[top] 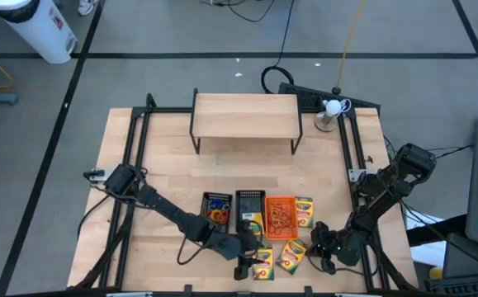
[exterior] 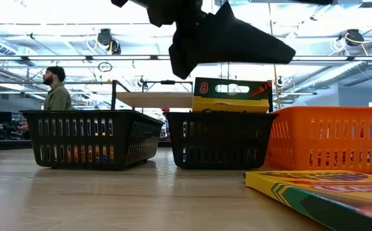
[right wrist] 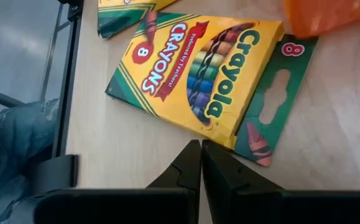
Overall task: Pick & Place Office Desk Supplies
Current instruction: Put the crayon box into the right black bin
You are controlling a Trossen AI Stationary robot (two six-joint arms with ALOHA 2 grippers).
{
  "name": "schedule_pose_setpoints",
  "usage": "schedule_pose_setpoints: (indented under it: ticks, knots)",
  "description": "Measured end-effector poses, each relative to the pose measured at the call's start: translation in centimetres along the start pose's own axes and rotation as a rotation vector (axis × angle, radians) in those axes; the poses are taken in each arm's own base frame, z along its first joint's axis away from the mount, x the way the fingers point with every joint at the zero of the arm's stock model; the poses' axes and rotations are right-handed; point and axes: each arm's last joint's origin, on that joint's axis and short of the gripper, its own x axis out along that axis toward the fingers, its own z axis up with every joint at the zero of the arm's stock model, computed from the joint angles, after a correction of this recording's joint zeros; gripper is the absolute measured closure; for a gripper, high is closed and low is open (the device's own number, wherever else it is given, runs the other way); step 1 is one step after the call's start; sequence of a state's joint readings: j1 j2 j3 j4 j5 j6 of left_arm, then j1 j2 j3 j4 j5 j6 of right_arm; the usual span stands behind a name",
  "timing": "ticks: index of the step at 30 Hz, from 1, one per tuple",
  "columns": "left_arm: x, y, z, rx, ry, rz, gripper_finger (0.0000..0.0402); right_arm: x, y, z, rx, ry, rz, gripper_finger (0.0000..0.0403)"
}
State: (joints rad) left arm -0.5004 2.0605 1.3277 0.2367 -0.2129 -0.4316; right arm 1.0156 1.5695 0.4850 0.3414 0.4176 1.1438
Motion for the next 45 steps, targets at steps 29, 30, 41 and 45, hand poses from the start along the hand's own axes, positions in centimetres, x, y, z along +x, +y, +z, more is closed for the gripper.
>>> schedule_pose_setpoints:
  ticks: [29,30,41,45]
  knots:
    - [-0.1,-0.4,-0.1,-0.024,-0.003,-0.013,0.0172,0.2,-0.8,0.3,-0.004,0.030,-0.069,0.0394]
    - [-0.1,-0.4,-0.1,-0.023,-0.003,-0.014,0.0172,0.2,-0.9,0.2,0.001,0.032,-0.074,0.0394]
    - [-0.1,-0.5,-0.2,0.041,0.005,-0.013,0.0172,0.1,-1.0,0.0,-0.046,0.045,-0.087,0.0394]
    - [-0.1,-0.4,-0.2,0.091,0.004,-0.012,0.0172,-0.5,-0.5,-0.2,-0.096,0.045,-0.048,0.0394]
